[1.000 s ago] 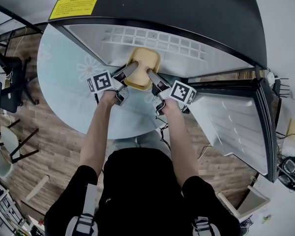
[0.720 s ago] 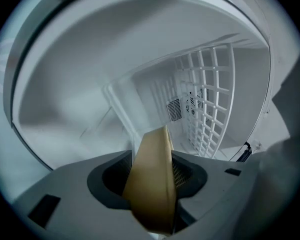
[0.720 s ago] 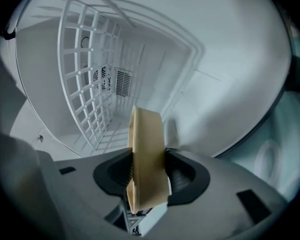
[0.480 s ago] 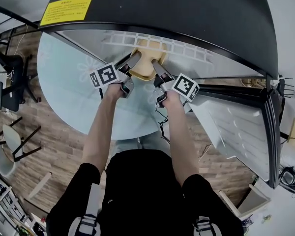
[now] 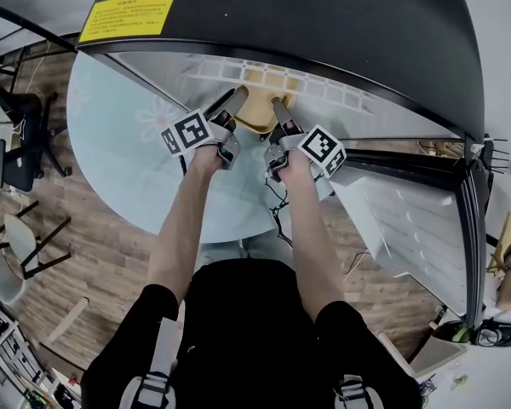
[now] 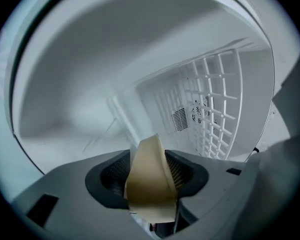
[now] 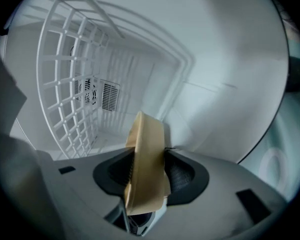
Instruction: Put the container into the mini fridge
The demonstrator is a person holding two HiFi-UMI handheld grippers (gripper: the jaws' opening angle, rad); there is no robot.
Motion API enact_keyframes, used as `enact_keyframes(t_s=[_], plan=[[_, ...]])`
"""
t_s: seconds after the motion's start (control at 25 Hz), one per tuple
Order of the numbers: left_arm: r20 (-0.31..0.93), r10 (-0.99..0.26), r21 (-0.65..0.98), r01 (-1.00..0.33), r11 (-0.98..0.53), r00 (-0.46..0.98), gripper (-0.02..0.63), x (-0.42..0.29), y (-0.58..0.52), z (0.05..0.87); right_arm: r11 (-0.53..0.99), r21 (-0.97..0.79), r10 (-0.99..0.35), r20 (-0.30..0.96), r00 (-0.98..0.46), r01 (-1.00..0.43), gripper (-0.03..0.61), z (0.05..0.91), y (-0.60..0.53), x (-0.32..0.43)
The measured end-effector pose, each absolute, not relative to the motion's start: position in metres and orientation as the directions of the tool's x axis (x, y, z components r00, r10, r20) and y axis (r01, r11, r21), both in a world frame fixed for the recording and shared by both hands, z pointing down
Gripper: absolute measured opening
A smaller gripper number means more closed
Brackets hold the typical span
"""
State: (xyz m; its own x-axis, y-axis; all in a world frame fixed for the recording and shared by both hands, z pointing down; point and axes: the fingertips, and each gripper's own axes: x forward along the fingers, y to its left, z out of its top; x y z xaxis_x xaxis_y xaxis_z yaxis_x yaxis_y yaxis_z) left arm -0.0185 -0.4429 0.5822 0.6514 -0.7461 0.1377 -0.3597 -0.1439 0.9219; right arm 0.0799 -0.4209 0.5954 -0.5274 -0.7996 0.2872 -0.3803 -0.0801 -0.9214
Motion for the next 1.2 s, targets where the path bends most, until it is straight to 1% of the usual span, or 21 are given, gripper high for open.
enact_keyframes(t_s=[0.08,0.16,0.2,0.28,0.44,0.6,0.68,0.76,0.8,0.88,1.0,1.12,1.16,1.2], plan=[[0.146,-0.771,0.917,-0.376,-0.129,0.620,0.223,-0.024,-0.442,0.580,-0.098,-0.919,-0.813,0.295,-0.501,-0.382,0.173,0.595,-0.423,0.084],[0.145,-0.788,0.919,-0.377,-0.117,0.599,0.233,-0.028,-0.438,0.578,-0.110,-0.921,-0.823,0.295,-0.485,-0.374,0.151,0.594,-0.425,0.086],[0.142,-0.791,0.921,-0.373,-0.115,0.595,0.233,-0.029,-0.436,0.577,-0.117,-0.919,-0.825,0.302,-0.478,-0.377,0.132,0.595,-0.425,0.086],[0.141,-0.792,0.923,-0.369,-0.112,0.593,0.236,-0.031,-0.431,0.576,-0.131,-0.910,-0.825,0.320,-0.465,-0.394,0.071,0.596,-0.426,0.087],[0.169,-0.809,0.912,-0.400,-0.089,0.564,0.236,-0.039,-0.424,0.577,-0.127,-0.909,-0.827,0.318,-0.464,-0.397,0.071,0.594,-0.426,0.082],[0.223,-0.884,0.876,-0.483,-0.003,0.411,0.238,-0.060,-0.423,0.580,-0.122,-0.913,-0.836,0.305,-0.455,-0.389,0.066,0.593,-0.423,0.083],[0.232,-0.889,0.857,-0.515,-0.005,0.395,0.295,-0.061,-0.421,0.578,-0.116,-0.916,-0.841,0.296,-0.453,-0.384,0.066,0.591,-0.421,0.082],[0.250,-0.887,0.836,-0.548,-0.004,0.388,0.296,-0.064,-0.417,0.577,-0.104,-0.915,-0.846,0.287,-0.449,-0.389,0.065,0.586,-0.420,0.084],[0.256,-0.889,0.831,-0.556,0.002,0.379,0.296,-0.067,-0.415,0.576,-0.097,-0.914,-0.849,0.283,-0.447,-0.393,0.041,0.584,-0.419,0.085],[0.257,-0.897,0.826,-0.564,0.010,0.359,0.246,-0.075,-0.410,0.573,-0.079,-0.912,-0.853,0.271,-0.447,-0.401,0.003,0.577,-0.416,0.088],[0.272,-0.907,0.802,-0.597,0.029,0.321,0.171,-0.086,-0.400,0.570,-0.035,-0.912,-0.854,0.240,-0.462,-0.408,0.003,0.566,-0.411,0.087],[0.259,-0.920,0.792,-0.610,0.028,0.294,0.109,-0.091,-0.394,0.561,0.020,-0.895,-0.856,0.215,-0.471,-0.445,0.003,0.553,-0.405,0.084],[0.251,-0.923,0.789,-0.615,0.021,0.291,0.090,-0.091,-0.393,0.558,0.043,-0.885,-0.855,0.208,-0.475,-0.464,0.003,0.548,-0.404,0.083],[0.241,-0.925,0.787,-0.617,0.009,0.294,0.086,-0.090,-0.391,0.554,0.065,-0.874,-0.854,0.201,-0.481,-0.481,0.003,0.544,-0.401,0.081]])
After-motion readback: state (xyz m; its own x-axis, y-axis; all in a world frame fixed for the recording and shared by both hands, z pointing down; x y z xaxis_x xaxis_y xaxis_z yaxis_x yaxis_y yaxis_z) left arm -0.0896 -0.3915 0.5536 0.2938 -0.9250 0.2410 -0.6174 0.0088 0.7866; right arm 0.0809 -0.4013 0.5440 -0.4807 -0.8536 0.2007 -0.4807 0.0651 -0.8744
